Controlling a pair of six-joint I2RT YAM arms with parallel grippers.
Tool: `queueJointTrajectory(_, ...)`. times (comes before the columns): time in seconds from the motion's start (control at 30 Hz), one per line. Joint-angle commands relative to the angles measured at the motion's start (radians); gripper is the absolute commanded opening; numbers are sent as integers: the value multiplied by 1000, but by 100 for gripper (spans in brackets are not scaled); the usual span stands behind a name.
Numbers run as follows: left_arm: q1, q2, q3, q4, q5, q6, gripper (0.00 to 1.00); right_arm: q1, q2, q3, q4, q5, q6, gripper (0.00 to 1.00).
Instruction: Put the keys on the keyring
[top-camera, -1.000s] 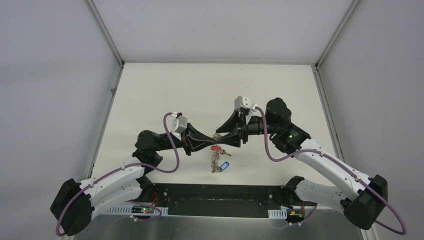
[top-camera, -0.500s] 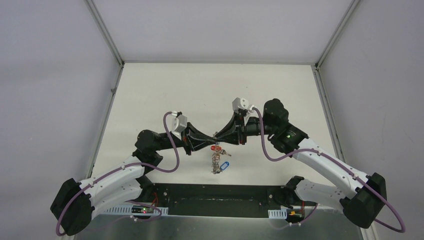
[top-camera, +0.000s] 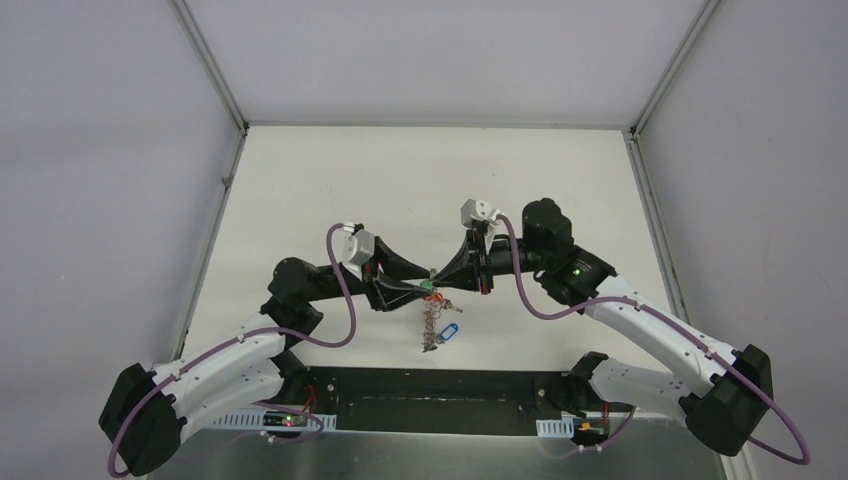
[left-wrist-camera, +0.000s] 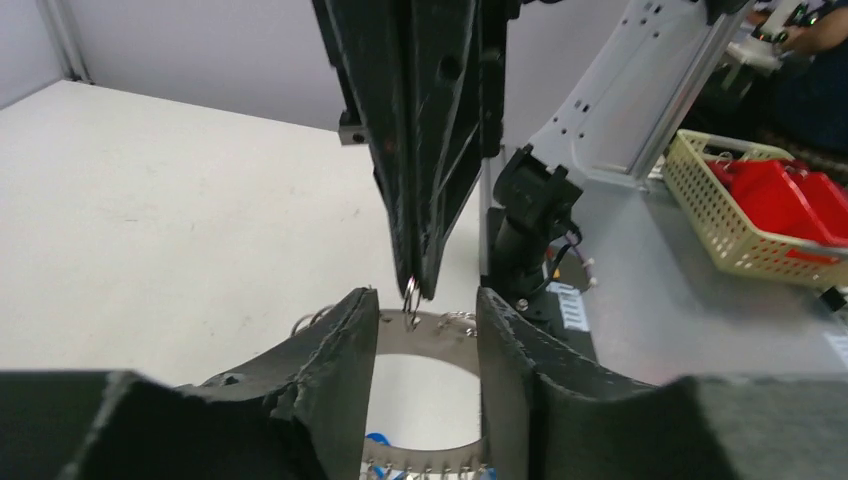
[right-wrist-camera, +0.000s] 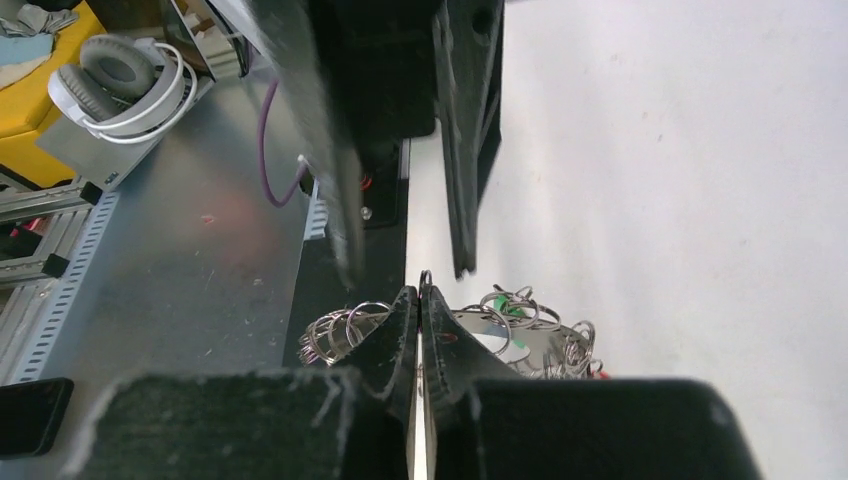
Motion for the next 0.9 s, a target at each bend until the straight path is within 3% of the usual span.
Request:
queueJointTrajectory(0.0,-7,-88,99,-221,-26,120,53,3,17,104,-173,34,-55,0)
queueJointTrajectory(0.1,-5,-114,155,-401,-40,209,60,2,59,182,-328,65,-79,0)
queueJointTrajectory(0.37,-8,-75,253,-650,-51,332,59,9,176,362,-679,177,-124,0)
queueJointTrajectory(0.87,-35,76,320,-689,-2,385,51,80,268,535,-991,359,-251,0)
